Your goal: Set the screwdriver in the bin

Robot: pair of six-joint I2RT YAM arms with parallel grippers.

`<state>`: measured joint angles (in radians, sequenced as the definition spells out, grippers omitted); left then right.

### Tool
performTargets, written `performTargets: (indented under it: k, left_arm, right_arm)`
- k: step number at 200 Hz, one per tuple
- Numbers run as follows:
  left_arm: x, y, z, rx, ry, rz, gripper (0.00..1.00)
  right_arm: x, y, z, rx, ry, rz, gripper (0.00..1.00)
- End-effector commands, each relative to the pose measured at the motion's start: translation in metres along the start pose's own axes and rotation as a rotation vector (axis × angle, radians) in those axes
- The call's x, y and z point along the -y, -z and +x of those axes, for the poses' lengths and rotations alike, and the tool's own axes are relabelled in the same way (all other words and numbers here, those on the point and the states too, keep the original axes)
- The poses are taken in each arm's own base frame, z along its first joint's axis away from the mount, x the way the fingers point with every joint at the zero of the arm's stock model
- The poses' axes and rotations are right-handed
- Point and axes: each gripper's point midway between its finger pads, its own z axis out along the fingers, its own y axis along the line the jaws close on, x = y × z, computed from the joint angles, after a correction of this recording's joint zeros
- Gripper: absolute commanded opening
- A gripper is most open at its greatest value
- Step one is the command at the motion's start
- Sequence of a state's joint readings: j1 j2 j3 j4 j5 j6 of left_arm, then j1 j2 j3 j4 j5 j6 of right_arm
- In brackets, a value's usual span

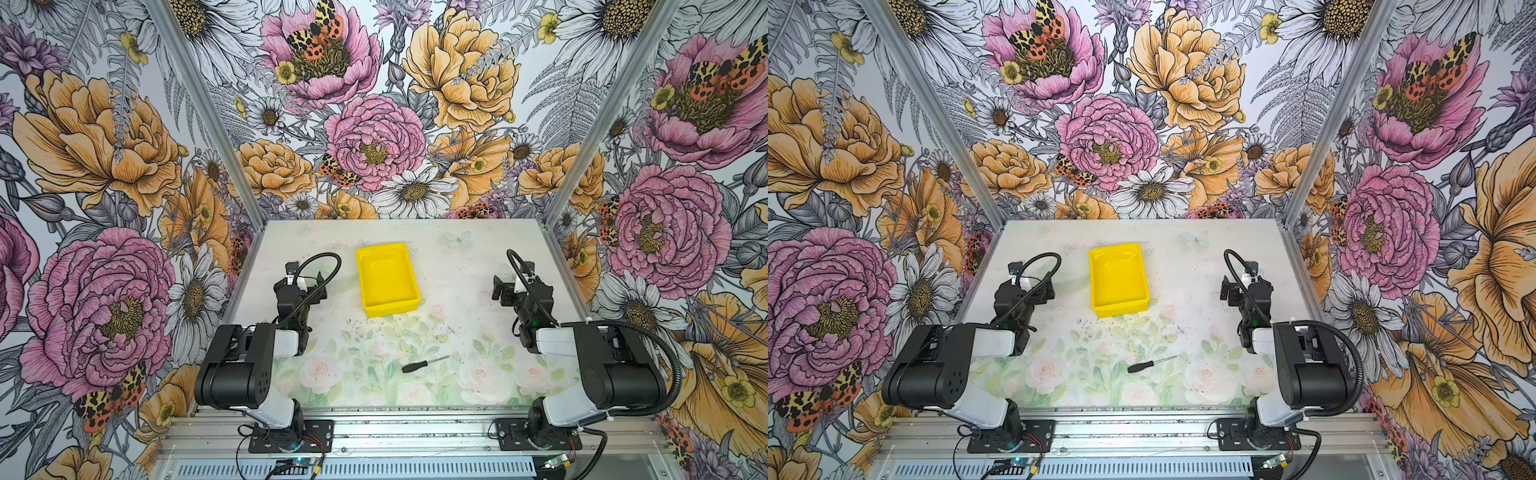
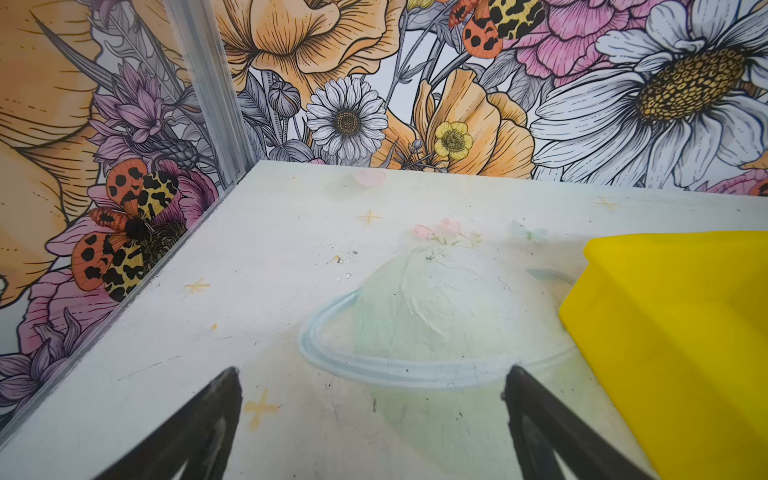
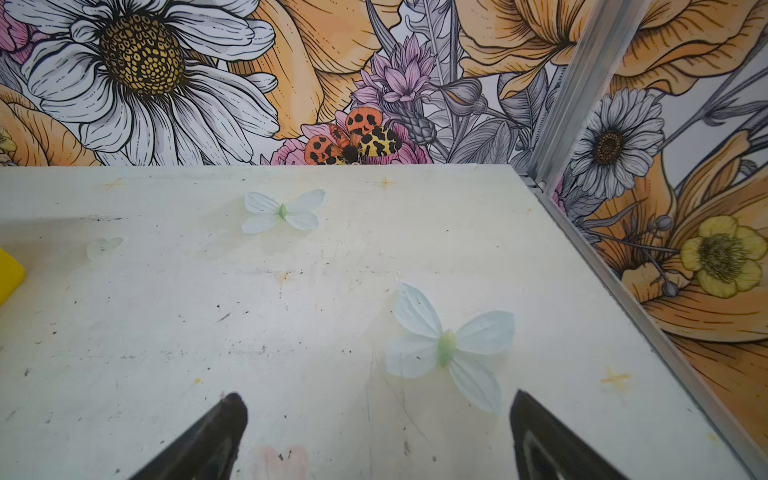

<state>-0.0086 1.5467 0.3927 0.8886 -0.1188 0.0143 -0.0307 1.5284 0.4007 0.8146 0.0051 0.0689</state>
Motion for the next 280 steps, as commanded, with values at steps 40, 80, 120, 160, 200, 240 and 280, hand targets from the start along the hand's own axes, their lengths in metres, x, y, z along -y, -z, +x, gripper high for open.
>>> performTargets:
  k: [40, 80, 120, 160, 200, 240, 280]
  left_arm:
    - [-0.001, 0.001, -0.003, 0.020, 0.002, 0.004, 0.99]
    - [-0.001, 0.001, -0.003, 0.020, 0.001, 0.005, 0.99]
    - [-0.001, 0.001, -0.004, 0.020, 0.001, 0.006, 0.99]
    - [-0.001, 0.001, -0.003, 0.020, 0.001, 0.006, 0.99]
    - [0.000, 0.001, -0.003, 0.019, 0.008, 0.016, 0.99]
    - [-0.002, 0.002, -0.005, 0.021, 0.015, 0.014, 0.99]
    - [-0.009, 0.013, -0.022, 0.026, 0.039, -0.003, 0.99]
  right_arm:
    - [0.000, 0.000, -0.006, 0.033, 0.000, -0.005, 0.99]
    - [0.000, 0.000, -0.005, 0.028, 0.000, -0.005, 0.99]
    - [0.000, 0.000, -0.005, 0.028, 0.000, -0.006, 0.99]
    - [0.001, -0.001, -0.005, 0.028, 0.000, -0.004, 0.99]
    - [0.001, -0.001, -0.005, 0.025, 0.000, -0.004, 0.99]
    - [0.000, 0.000, -0.006, 0.033, 0.002, -0.005, 1.00]
    - [-0.001, -0.007, -0.019, -0.067, 0.005, -0.011, 1.00]
